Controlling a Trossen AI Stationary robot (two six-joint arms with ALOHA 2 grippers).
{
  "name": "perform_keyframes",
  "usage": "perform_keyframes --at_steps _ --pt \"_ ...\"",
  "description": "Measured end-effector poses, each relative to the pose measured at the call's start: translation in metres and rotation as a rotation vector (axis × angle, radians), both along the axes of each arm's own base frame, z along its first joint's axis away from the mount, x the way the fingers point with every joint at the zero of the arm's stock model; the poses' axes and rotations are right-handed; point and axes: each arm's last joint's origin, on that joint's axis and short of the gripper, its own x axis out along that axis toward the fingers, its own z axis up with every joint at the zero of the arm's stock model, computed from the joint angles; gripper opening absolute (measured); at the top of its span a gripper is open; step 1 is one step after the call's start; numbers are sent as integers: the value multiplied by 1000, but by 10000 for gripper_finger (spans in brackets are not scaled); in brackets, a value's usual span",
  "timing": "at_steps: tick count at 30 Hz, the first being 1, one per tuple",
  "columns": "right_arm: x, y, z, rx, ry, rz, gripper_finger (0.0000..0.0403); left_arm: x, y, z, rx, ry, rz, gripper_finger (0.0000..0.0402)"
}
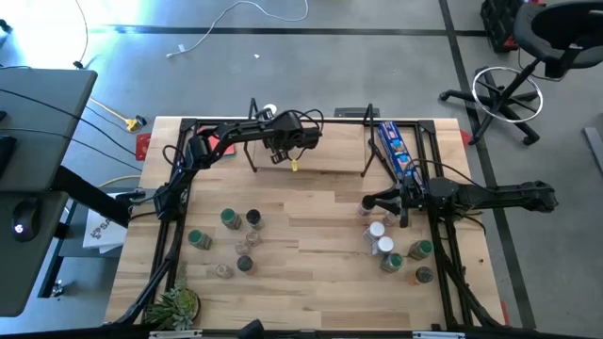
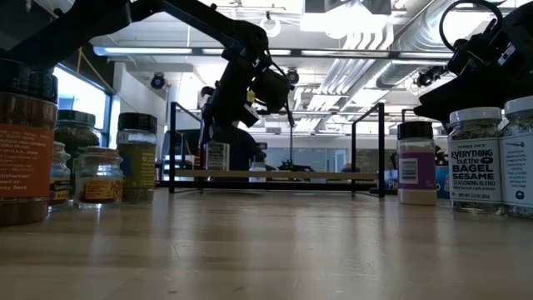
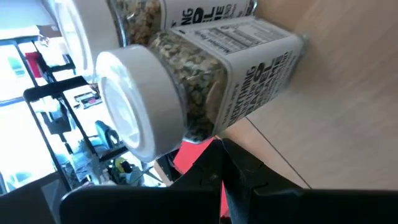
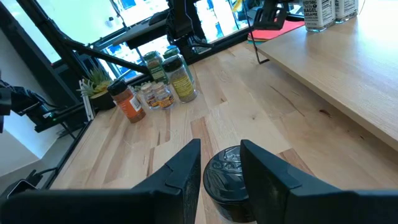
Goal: Shelf spices
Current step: Put the white seasoning bottle on the shelf aligned with the other white seasoning bottle
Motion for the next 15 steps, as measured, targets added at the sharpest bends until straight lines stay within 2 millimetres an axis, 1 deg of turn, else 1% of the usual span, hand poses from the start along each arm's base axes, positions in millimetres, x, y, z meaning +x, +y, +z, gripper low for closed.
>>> perform_keyframes --at_steps 6,11,13,15 --pt "0 0 0 0 0 0 108 4 -9 0 -7 -4 -21 0" --pt "0 0 0 0 0 0 108 7 -9 -2 -42 -54 -6 0" --pt "0 0 0 0 0 0 108 9 -14 0 -30 -56 -23 0" --pt "0 0 0 0 0 0 108 12 -26 9 -10 -88 -56 0"
